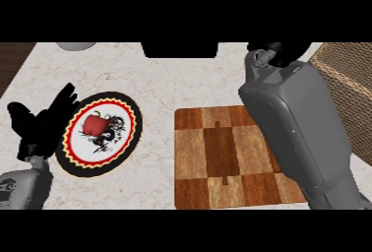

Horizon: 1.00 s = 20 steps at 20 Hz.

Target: Pick the croissant from the cutting board and place it in the basket

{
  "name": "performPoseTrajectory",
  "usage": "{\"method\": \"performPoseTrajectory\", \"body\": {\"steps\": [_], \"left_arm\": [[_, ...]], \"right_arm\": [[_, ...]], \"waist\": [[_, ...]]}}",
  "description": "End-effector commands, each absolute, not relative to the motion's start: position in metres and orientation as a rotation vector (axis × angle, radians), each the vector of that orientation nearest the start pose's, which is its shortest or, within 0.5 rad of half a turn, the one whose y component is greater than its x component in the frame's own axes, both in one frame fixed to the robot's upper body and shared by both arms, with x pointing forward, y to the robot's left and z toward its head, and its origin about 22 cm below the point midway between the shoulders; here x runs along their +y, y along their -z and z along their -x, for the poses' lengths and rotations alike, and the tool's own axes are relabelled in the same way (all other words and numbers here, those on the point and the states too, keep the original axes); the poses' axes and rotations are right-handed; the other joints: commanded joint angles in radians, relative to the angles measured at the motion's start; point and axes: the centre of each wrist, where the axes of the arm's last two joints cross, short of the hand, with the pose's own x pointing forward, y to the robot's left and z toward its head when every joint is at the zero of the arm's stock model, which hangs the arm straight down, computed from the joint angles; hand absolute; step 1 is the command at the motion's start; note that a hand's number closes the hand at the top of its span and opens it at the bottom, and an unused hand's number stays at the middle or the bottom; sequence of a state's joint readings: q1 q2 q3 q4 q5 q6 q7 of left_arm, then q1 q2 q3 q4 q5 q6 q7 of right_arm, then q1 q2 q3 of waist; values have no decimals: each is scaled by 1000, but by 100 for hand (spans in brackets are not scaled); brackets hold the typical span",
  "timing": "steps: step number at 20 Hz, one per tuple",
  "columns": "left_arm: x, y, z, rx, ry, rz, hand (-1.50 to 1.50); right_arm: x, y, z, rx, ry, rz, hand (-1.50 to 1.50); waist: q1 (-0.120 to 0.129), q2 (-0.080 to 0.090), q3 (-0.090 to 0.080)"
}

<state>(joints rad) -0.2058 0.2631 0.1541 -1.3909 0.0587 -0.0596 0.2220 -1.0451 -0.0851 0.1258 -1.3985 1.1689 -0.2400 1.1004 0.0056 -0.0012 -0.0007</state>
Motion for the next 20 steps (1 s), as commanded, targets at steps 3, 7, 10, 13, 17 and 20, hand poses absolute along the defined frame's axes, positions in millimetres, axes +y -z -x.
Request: {"method": "performPoseTrajectory", "body": {"steps": [3, 7, 10, 13, 17, 20], "left_arm": [[308, -43, -287, -1379, 87, -180, 0], [320, -39, -286, -1403, 91, -206, 0], [330, -37, -292, -1383, 77, -197, 0], [329, -31, -290, -1392, 59, -209, 0], [307, -45, -298, -1388, 65, -193, 0], [305, -35, -300, -1405, 67, -183, 0]], "right_arm": [[-116, -282, -386, -1344, 0, 1385, 150], [-152, -276, -392, -1304, 47, 1438, 150], [-175, -265, -385, -1285, 56, 1440, 150], [-213, -269, -378, -1291, 48, 1448, 150], [-264, -220, -377, -1258, 41, 1446, 150], [-271, -213, -378, -1263, 41, 1440, 150]], "waist": [[6, 0, 0], [-2, 1, 0], [-9, 0, 0], [-11, -1, 0], [-11, 1, 1], [-6, 2, 1]]}}
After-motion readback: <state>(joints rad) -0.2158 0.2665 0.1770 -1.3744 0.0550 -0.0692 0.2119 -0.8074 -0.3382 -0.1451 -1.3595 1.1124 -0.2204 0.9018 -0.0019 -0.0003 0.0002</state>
